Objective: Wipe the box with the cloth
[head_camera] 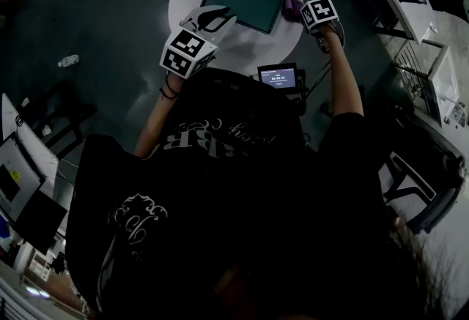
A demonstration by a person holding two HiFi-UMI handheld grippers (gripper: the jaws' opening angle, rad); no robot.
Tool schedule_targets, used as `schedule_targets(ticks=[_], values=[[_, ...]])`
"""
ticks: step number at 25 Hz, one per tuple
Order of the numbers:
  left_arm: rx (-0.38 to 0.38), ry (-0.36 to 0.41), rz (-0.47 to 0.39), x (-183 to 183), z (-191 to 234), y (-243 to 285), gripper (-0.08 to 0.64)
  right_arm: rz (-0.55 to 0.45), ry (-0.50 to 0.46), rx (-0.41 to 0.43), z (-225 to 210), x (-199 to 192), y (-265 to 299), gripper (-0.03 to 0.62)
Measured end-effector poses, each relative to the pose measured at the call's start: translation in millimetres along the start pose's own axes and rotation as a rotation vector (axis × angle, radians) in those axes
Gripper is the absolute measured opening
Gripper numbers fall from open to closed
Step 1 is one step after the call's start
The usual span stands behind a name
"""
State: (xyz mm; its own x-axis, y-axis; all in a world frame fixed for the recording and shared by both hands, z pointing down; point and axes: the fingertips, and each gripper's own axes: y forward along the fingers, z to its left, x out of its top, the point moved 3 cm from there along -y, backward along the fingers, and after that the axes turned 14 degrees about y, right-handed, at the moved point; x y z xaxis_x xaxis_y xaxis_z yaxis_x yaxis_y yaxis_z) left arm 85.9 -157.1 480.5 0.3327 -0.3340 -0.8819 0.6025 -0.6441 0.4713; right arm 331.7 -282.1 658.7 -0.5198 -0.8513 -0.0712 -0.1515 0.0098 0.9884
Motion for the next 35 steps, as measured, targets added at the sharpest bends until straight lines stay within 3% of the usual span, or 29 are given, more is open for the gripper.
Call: schedule_targets(ticks=[7,13,27,35], values=[[0.03,-0.021,0.018,-7.3,8.6,-6.9,0.078,-0.006,-0.037,-0.044,-15.8,27.9,-8.6,0.086],[0.06,-0.054,0.01,-12.4,18.5,-14.5,0.078,0.018,-0.13,-0.043,-4.4,48.1,-8.6,0.086],[0.107,-0.112,0.005,-40.8,67.7,-54.5,0.078,0.069,-0.27,-0.063,65.7,117.9,0.4,0.086],[0.152,-0.148,-0.004,-59.2,104.9,-85.2,0.078,0.088,-0.32,-0.038,126.5,152.4,16.6,0.086]])
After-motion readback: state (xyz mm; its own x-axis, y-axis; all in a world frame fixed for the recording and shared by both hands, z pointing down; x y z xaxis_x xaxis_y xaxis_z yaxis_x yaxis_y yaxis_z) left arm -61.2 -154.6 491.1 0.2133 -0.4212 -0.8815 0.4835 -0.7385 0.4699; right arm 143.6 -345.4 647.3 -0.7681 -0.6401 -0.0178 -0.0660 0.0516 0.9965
